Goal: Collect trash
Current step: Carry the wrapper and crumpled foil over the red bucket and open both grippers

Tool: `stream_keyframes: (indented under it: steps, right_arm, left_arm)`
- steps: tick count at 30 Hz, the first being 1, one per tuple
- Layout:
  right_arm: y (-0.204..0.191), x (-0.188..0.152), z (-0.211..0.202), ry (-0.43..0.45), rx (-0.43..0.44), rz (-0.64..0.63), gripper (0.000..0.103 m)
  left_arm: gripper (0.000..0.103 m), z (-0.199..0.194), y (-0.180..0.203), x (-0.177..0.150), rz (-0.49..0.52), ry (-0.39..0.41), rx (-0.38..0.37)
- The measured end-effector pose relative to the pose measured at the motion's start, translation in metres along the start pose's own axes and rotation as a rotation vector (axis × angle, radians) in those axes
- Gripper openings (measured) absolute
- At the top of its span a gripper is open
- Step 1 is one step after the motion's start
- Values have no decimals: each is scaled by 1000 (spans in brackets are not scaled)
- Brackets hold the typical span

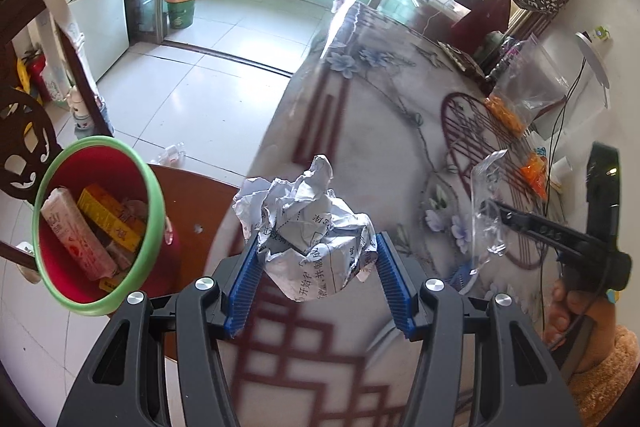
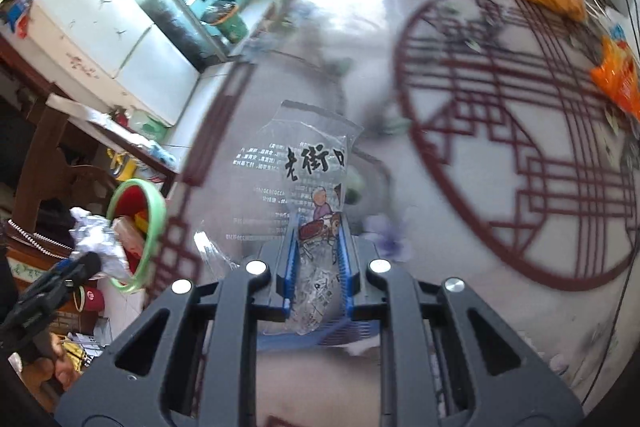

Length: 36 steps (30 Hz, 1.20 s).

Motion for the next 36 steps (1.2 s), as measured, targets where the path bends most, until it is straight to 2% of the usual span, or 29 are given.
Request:
stream_keyframes:
  steps: [12,32,36]
  right_arm:
    - [-79,-5,-17,28,105,-122,18]
    - [-199,-25,28,-95,248,-312,18]
    - [-219,-28,37,-113,272,-339,18]
  left_arm:
    - [53,-15,-48,-7,-61,20,44]
    - [53,-48,-168,-39,-301,58,215]
    - [53,-48,-184,-42,-325,55,237]
Point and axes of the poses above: each gripper's, at about its wrist camera, not at the fingertips, and z roughly the way its jaws point, y to its right, x to its top, the point moved 2 cm from there along z, roughly the way its jaws point, and after that the axes turned 6 degrees about z, right-handed, at the moved point
